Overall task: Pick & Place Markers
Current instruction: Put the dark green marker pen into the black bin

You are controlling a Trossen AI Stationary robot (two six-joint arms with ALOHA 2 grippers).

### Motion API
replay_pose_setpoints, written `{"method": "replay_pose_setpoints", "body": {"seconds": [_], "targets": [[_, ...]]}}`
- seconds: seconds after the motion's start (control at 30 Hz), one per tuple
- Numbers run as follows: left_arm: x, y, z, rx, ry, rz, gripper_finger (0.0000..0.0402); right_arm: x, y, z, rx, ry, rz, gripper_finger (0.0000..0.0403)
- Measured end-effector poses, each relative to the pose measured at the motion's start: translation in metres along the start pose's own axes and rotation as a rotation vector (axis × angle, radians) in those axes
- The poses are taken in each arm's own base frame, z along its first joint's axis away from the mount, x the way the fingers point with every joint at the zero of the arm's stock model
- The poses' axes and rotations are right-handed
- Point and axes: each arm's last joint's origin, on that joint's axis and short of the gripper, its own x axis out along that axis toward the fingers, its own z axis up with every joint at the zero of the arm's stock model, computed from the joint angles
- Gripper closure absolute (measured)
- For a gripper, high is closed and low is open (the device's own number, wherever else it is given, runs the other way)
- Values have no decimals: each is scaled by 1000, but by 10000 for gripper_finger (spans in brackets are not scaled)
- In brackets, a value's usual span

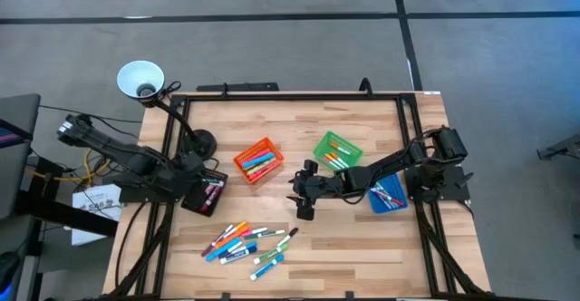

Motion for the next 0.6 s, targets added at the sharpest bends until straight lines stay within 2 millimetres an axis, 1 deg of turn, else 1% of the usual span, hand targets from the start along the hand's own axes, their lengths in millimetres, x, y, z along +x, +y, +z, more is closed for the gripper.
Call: {"method": "replay_pose_setpoints", "body": {"seconds": [0.3, 0.5, 0.6], "targets": [[27, -13, -1, 89, 72, 205, 321, 0, 0, 0, 0, 1, 0, 173], [43, -21, -5, 127, 177, 266, 287, 0, 0, 0, 0, 0, 0, 173], [49, -26, -7, 121, 221, 245, 269, 0, 0, 0, 1, -1, 1, 173]]}}
